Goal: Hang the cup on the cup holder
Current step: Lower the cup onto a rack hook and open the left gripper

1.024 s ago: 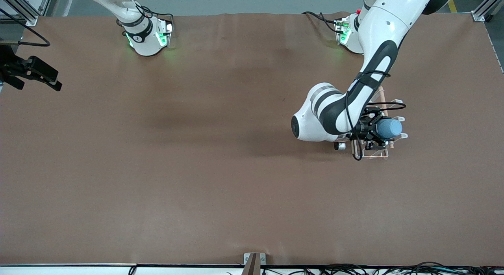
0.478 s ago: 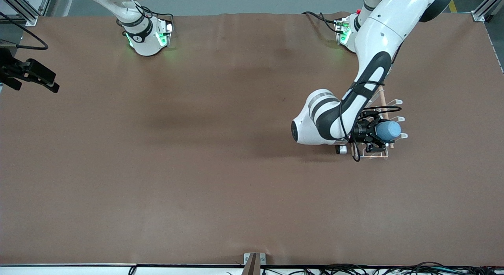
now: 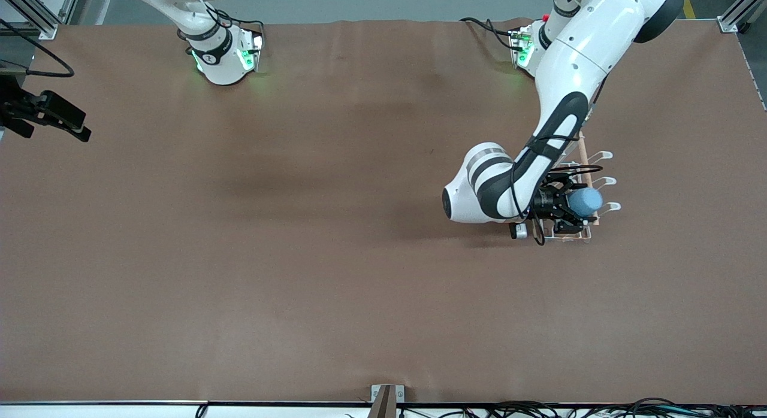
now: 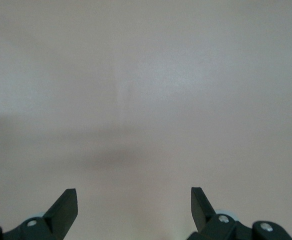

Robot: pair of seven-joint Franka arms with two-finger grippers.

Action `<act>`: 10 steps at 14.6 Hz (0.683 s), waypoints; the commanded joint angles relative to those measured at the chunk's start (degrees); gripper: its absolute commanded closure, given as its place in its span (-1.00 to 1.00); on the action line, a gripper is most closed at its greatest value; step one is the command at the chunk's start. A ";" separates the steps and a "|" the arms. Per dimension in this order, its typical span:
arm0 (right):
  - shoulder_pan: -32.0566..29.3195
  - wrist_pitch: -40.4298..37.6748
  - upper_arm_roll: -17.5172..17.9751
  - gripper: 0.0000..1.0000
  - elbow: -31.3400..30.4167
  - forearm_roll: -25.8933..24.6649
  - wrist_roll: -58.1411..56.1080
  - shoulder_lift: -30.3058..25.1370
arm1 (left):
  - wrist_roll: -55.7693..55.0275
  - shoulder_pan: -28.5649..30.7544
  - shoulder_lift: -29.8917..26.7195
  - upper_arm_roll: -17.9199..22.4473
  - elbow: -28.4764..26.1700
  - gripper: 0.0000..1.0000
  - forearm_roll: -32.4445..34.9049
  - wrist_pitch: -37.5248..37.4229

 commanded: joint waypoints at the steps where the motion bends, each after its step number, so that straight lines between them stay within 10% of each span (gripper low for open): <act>1: -0.60 0.15 0.51 -1.00 -0.05 -0.50 0.76 -0.09 | -1.12 0.25 -0.53 -0.32 4.30 -1.00 0.86 -1.28; 10: -0.60 0.33 0.51 -1.00 0.03 -0.41 0.84 -0.09 | -23.25 1.30 -3.70 -5.23 21.43 -1.00 -8.61 -0.06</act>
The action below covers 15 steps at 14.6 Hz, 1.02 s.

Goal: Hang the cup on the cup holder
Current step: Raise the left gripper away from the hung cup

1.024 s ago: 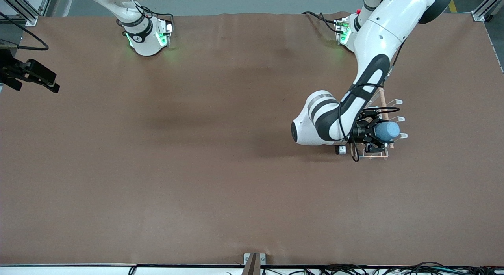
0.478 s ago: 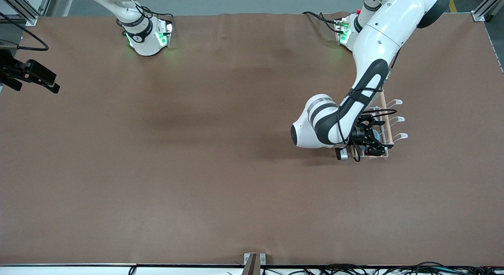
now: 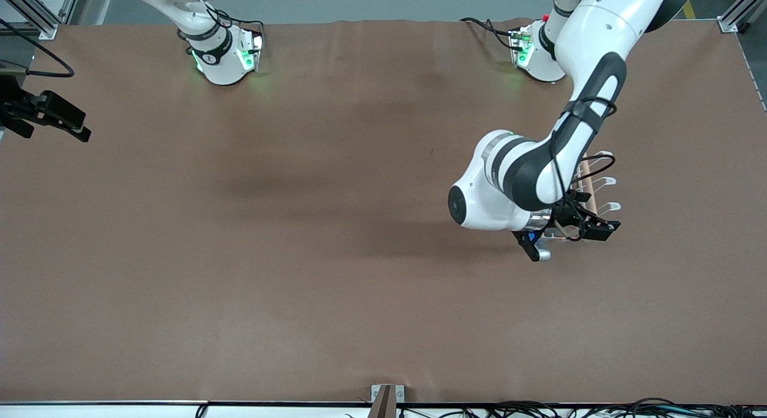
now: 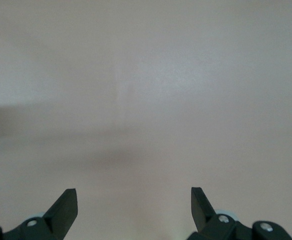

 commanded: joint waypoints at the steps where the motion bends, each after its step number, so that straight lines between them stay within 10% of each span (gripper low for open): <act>1: -0.60 0.36 0.51 -1.00 0.03 -0.32 0.74 -0.09 | -5.74 0.76 -0.34 -2.00 7.43 -1.00 -6.87 1.09; 15: -0.69 0.36 0.51 -1.00 0.12 0.21 0.73 -0.09 | -15.33 15.33 -23.97 -1.56 9.13 -1.00 -40.26 11.55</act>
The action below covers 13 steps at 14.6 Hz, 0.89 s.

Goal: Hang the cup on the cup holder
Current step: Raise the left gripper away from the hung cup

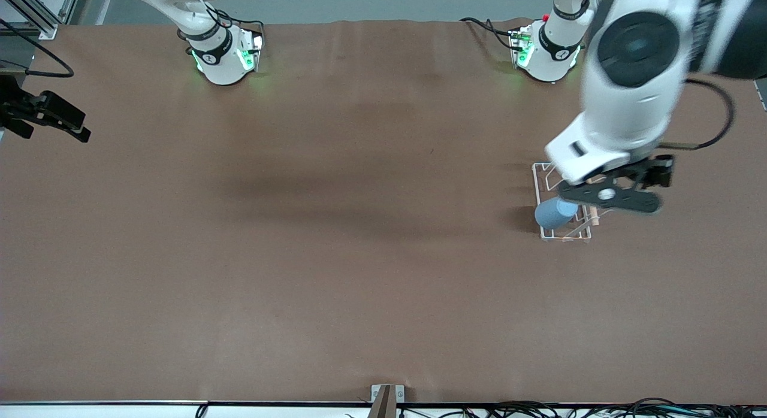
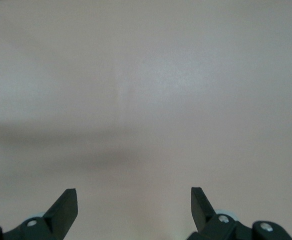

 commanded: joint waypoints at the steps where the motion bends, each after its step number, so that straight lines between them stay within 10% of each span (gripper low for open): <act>1: -0.68 0.07 0.51 -1.00 0.10 0.18 0.72 -0.09 | -0.39 5.62 -5.50 0.24 -1.73 -1.00 -8.88 1.01; 7: -1.12 0.16 0.51 -1.00 0.10 0.18 0.72 -0.01 | -0.57 2.92 -19.73 14.73 -15.24 -1.00 -24.19 5.39; 13: -1.12 0.16 0.51 -1.00 0.10 0.18 0.64 -0.01 | -1.26 2.56 -30.55 18.88 -29.75 -1.00 -27.28 9.79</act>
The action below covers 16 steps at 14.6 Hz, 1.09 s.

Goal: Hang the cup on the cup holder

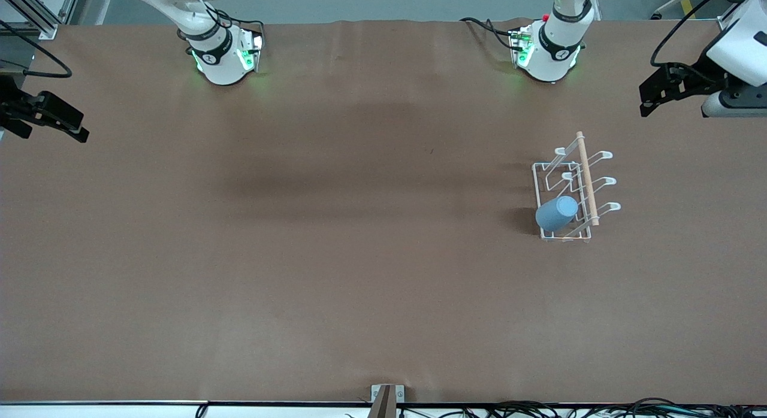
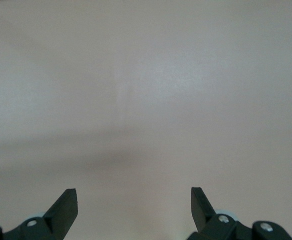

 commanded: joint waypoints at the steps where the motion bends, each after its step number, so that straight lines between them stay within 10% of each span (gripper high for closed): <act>1: -1.02 0.15 0.59 -1.00 0.11 0.17 0.61 -0.01 | -2.88 -1.24 -6.10 1.75 -8.41 -1.00 -1.58 3.57; 16: -0.93 0.15 0.59 -1.00 0.11 0.17 0.70 -0.01 | -2.02 -1.25 -2.24 2.10 -5.26 -1.00 -1.67 3.22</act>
